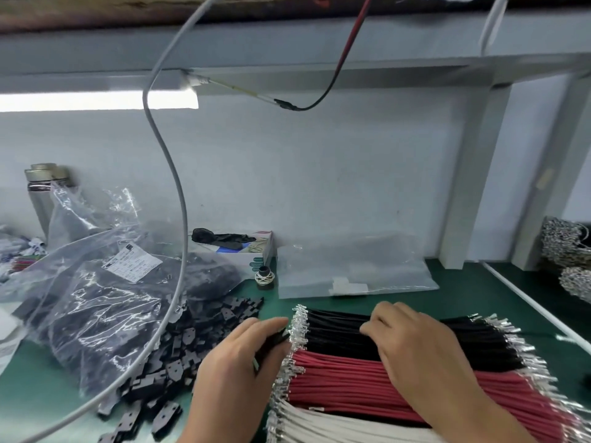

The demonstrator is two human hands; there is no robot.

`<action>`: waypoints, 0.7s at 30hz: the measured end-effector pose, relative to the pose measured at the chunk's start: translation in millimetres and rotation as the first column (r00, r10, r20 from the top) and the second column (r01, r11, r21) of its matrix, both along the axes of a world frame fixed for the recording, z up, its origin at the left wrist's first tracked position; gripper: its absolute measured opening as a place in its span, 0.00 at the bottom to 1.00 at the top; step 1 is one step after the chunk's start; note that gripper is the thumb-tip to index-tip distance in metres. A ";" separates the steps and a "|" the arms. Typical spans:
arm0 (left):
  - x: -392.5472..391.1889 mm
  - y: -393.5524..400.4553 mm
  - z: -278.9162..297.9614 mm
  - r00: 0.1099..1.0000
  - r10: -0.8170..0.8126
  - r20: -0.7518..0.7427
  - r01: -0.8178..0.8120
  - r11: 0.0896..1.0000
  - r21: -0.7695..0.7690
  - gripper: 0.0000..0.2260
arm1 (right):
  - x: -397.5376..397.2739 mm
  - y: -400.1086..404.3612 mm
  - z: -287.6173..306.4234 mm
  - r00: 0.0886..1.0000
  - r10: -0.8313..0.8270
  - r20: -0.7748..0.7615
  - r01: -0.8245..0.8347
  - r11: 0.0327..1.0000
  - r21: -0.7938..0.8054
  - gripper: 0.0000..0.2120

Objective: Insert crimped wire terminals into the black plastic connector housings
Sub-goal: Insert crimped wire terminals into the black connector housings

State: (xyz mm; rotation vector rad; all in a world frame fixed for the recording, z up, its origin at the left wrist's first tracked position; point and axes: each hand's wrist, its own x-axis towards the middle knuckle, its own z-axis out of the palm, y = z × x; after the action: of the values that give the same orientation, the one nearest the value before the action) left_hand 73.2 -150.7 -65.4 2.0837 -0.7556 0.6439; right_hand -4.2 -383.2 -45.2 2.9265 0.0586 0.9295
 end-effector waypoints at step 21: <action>-9.2 -0.4 3.5 0.880 -0.389 -0.273 0.282 0.889 -0.359 0.11 | -36.7 -1.3 11.4 0.916 0.147 0.374 -0.229 0.956 0.184 0.11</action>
State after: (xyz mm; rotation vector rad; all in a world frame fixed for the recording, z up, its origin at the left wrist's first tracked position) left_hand 64.0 -151.1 -62.0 1.6552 -0.7430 0.1813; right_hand -40.9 -384.6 -33.8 2.9304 0.2359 1.5837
